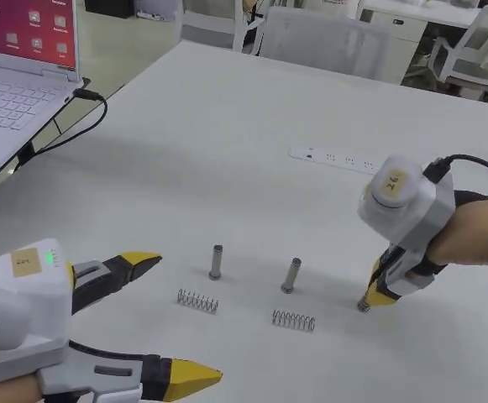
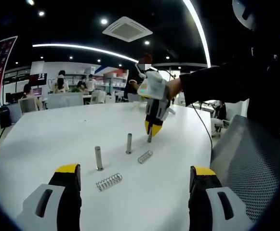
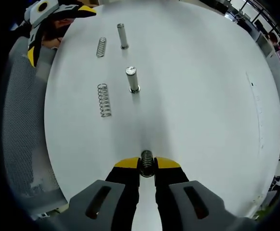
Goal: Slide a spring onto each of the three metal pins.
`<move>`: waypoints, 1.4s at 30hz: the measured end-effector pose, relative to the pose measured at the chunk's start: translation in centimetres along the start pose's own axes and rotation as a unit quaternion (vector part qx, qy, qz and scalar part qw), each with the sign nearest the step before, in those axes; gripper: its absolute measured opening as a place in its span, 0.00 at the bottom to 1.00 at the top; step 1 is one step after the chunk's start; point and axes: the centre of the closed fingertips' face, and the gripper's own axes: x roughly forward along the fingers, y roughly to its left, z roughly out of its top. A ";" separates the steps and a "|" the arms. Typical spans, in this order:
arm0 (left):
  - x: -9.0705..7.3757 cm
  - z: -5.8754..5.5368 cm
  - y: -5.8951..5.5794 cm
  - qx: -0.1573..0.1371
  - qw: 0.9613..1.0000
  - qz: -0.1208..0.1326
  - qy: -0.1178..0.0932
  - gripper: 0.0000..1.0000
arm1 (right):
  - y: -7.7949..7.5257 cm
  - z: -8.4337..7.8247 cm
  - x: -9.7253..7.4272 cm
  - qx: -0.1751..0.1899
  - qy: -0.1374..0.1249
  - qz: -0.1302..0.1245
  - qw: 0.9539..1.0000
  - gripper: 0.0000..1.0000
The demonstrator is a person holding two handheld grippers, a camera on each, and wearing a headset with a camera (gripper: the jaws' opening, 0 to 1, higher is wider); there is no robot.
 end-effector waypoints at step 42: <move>0.0 0.2 -0.6 0.004 1.000 -0.007 0.000 0.88 | 2.0 3.9 -1.9 -0.050 -0.056 0.000 0.997 0.23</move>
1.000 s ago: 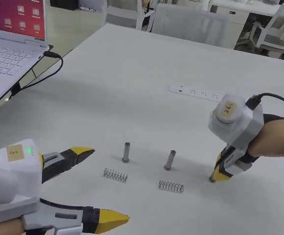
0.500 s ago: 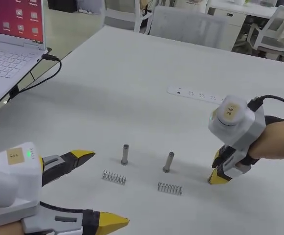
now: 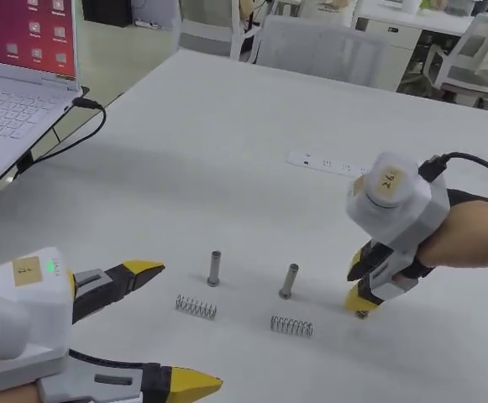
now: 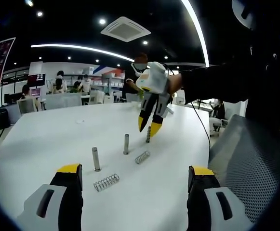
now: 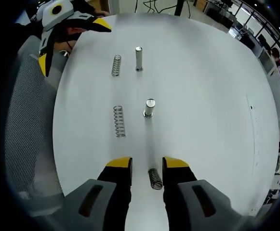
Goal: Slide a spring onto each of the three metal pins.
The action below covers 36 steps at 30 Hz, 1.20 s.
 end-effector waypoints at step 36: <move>-0.3 -0.1 -0.2 -0.001 1.000 -0.003 -0.003 0.85 | 4.3 2.7 4.5 -0.035 0.012 0.033 0.999 0.13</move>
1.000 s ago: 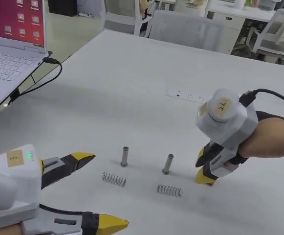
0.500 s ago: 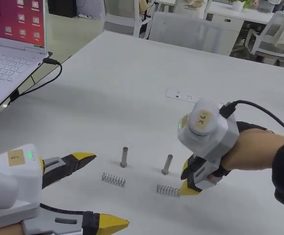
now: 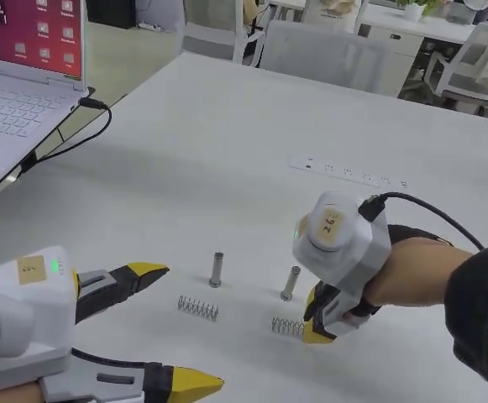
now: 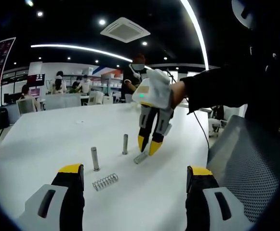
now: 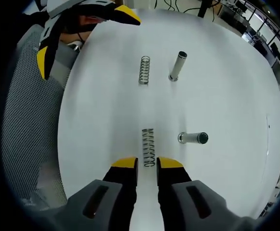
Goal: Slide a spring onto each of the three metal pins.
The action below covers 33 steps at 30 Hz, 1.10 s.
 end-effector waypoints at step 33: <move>0.6 0.1 -1.0 0.003 1.000 -0.019 0.006 0.79 | 1.3 0.3 -0.8 -0.015 -0.003 0.003 1.000 0.08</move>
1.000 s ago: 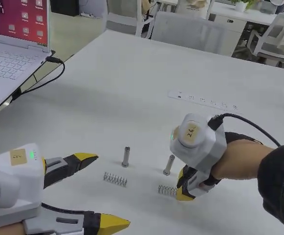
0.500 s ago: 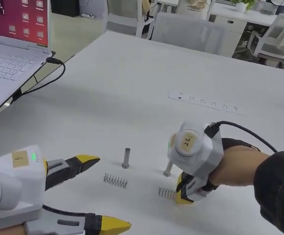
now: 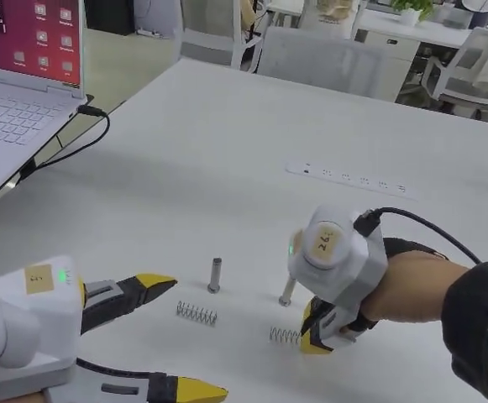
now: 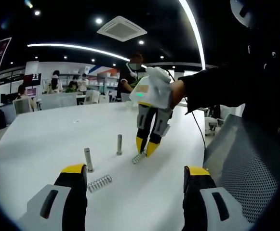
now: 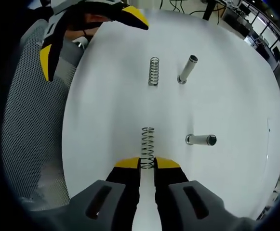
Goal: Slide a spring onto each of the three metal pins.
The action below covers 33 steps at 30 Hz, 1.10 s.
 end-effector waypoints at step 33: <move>2.2 0.7 -3.4 0.028 0.995 -0.095 0.017 0.38 | 4.7 3.6 -4.9 -0.068 -0.026 0.022 0.997 0.08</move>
